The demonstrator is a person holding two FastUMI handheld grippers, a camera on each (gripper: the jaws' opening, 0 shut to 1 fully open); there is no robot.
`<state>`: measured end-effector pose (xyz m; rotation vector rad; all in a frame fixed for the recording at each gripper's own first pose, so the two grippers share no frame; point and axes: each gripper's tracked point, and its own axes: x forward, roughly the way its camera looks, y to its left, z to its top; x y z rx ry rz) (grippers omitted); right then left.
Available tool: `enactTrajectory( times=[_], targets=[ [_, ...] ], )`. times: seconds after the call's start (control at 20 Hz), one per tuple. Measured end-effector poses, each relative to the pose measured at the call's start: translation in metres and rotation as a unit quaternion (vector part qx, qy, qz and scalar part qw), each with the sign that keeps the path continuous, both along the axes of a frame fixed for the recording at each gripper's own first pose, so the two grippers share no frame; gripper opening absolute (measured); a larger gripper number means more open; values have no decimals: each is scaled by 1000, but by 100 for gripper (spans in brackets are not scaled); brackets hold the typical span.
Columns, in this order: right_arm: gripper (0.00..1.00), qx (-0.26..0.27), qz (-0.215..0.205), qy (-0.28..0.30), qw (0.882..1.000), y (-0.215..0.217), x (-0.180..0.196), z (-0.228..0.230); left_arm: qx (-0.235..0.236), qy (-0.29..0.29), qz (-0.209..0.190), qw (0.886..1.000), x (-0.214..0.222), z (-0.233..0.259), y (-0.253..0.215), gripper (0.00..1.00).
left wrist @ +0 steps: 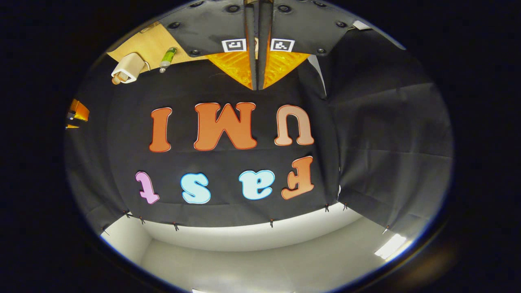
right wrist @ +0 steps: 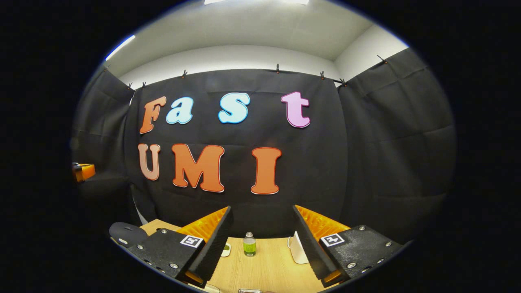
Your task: Close the left gripper, press the button to open the rice cooker; take a wooden spoon from the chopstick holder with the right hand, scoop a spoonful of rice and pour it into the rice cooker, then put the wooden spoon back into the chopstick holder.
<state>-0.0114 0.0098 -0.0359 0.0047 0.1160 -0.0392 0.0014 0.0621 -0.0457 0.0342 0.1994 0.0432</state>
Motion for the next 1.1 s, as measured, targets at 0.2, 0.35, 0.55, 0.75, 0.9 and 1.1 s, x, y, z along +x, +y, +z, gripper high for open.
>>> enactTrajectory(
  times=[0.2,0.35,0.55,0.75,0.9,1.1],
  targets=[
    [90,-4,-2,9,1000,3,-2,-5,-36,118,5,992,8,-60,14,5],
    [90,-2,-8,19,1000,1,-6,-12,-64,224,30,972,1,-110,33,5],
    [90,-3,-26,39,999,-9,-14,-26,-90,329,56,938,-17,-162,57,5],
    [90,10,-41,64,997,-15,-22,-43,-130,422,66,895,-37,-205,71,5],
    [90,18,-49,81,995,-18,-26,-55,-156,476,64,863,-50,-235,67,5],
    [89,16,-60,94,994,-20,-28,-67,-178,533,49,826,-67,-272,54,1]
  ],
)
